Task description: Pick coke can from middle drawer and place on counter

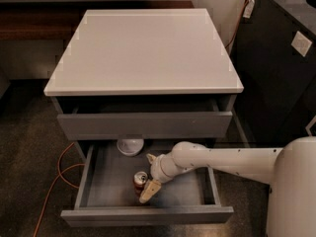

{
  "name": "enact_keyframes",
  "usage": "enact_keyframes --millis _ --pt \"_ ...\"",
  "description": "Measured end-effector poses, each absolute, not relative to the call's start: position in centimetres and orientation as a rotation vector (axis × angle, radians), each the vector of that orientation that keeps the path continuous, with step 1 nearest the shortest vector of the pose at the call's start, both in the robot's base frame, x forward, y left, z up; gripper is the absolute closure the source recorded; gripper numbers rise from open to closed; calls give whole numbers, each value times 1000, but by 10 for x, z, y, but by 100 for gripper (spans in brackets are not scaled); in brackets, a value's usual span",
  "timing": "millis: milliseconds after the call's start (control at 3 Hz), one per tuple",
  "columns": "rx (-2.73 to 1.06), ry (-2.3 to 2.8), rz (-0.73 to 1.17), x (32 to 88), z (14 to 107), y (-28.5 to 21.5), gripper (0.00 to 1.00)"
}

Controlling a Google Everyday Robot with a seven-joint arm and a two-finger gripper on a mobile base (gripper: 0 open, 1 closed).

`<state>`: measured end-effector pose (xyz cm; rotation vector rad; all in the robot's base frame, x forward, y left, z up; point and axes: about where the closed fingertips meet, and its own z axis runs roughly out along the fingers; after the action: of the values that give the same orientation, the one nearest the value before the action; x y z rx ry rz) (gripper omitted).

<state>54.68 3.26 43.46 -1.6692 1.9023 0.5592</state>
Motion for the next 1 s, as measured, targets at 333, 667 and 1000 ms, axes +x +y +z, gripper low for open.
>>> enact_keyframes --millis 333,667,1000 --pt "-1678 1912 558 551 430 37 0" --pt "-1691 1901 562 551 429 42 13" --pt "-1711 1875 569 546 434 48 36"
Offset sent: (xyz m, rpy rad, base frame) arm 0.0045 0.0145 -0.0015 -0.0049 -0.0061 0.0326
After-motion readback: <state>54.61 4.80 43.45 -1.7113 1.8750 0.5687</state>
